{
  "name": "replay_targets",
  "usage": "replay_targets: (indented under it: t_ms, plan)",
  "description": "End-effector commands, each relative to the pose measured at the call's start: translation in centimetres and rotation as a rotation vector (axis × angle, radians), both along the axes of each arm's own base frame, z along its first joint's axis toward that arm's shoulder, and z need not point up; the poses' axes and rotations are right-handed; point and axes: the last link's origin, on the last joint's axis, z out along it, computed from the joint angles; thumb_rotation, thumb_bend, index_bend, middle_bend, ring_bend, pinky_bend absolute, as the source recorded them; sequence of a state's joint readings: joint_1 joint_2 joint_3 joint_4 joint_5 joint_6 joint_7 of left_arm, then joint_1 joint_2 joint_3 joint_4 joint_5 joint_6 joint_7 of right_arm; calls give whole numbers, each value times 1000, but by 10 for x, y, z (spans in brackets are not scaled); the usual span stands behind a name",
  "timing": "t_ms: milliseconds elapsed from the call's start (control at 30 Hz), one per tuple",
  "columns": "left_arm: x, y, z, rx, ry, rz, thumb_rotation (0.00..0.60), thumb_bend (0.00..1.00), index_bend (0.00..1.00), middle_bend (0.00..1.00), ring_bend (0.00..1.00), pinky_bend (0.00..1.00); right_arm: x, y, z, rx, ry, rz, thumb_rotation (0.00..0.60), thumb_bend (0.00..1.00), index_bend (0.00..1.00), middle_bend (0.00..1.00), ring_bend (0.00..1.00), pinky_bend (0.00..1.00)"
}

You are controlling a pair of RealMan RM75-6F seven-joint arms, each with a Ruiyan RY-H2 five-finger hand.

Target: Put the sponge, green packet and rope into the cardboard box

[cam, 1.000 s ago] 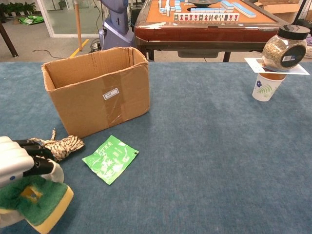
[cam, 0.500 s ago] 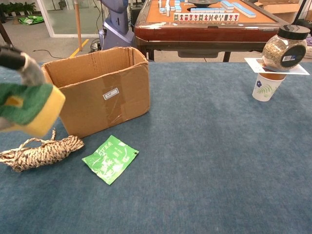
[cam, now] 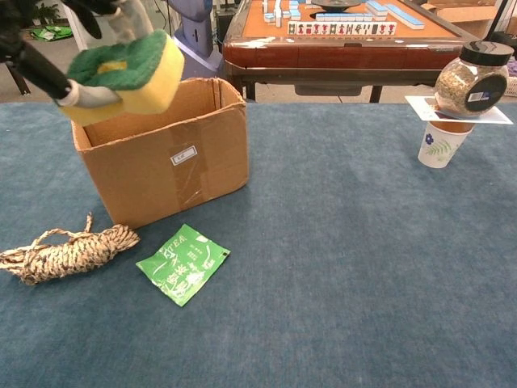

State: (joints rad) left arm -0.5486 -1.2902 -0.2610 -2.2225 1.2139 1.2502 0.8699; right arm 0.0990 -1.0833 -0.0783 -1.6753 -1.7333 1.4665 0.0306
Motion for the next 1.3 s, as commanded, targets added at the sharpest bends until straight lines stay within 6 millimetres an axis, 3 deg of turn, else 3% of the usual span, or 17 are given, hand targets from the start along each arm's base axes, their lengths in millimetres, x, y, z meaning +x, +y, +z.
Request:
replay_targets:
  t_ms: [33, 267, 367, 500, 567, 700, 833, 1000, 1133, 1300]
  plan:
    - [15, 21, -19, 19, 23, 6, 600, 332, 445, 422, 190, 254, 0, 0, 1, -2, 0, -1, 600, 7, 287, 359, 329, 454]
    - [27, 57, -51, 67, 76, 37, 600, 332, 389, 265, 162, 256, -1, -1, 3, -5, -6, -4, 600, 7, 287, 359, 329, 454]
    - [32, 70, -58, 92, 67, 63, 600, 332, 279, 194, 135, 256, -1, -1, 5, -10, -13, -5, 600, 6, 287, 359, 329, 454]
    - [34, 76, -63, 130, 86, 71, 600, 303, 38, 59, 73, 256, -2, -2, 9, -22, -21, -9, 600, 7, 287, 359, 329, 454]
    - [32, 77, -64, 145, 113, 89, 600, 245, 0, 3, 38, 256, -2, -2, 10, -22, -23, -8, 600, 6, 287, 359, 329, 454]
    - [30, 75, -64, 145, 140, 121, 600, 208, 0, 0, 11, 254, -2, -1, 9, -13, -22, -3, 600, 6, 287, 359, 329, 454]
    - [28, 66, -60, 136, 130, 98, 600, 207, 0, 0, 7, 253, -1, 0, 8, -10, -22, -1, 600, 6, 287, 363, 329, 454]
    - [20, 37, -53, 97, 101, 20, 600, 207, 0, 0, 15, 293, -2, -2, 7, -6, -18, -6, 600, 6, 287, 365, 329, 454]
    - [9, 12, -49, 80, 125, -54, 600, 207, 24, 1, 144, 455, -1, -1, 5, -4, -14, -2, 600, 6, 287, 365, 329, 454]
    - [-7, -17, -50, 25, 225, -106, 600, 207, 124, 94, 305, 529, -1, -1, 4, -5, -13, -3, 600, 7, 287, 365, 329, 453]
